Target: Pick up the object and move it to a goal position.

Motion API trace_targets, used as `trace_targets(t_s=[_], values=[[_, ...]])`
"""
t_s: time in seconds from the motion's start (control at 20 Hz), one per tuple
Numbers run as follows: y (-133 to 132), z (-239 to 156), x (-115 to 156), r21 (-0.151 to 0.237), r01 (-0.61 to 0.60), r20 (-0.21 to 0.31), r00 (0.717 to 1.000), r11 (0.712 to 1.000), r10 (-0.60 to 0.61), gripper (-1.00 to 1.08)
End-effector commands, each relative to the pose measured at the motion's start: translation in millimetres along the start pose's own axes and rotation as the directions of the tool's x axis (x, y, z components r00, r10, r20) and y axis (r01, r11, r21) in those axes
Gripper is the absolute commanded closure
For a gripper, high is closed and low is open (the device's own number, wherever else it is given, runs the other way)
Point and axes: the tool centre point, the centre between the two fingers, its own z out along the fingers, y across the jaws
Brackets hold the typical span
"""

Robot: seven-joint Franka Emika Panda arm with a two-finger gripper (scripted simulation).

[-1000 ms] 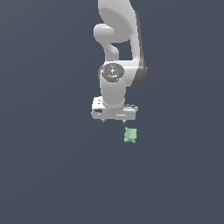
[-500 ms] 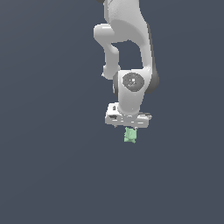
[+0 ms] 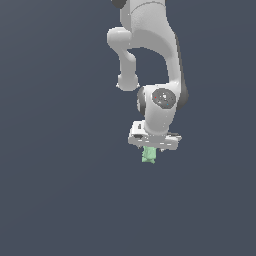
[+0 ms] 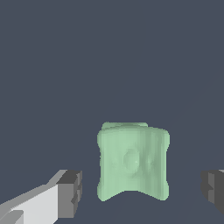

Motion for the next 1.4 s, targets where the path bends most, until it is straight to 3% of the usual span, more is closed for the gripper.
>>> trace_targets(t_s=[0.0, 0.9, 0.95, 1.35], values=[[-1.8, 0.9, 0.5, 0.0, -0.004, -0.002, 1.0, 1.0, 0.004, -0.92], [-1.8, 50.9, 0.4, 0.0, -0.004, -0.002, 1.0, 1.0, 0.004, -0.92], [-1.8, 50.9, 0.4, 0.0, -0.004, -0.002, 1.0, 1.0, 0.004, 1.08], [-1.8, 50.9, 0.4, 0.0, -0.004, -0.002, 1.0, 1.0, 0.004, 1.08]])
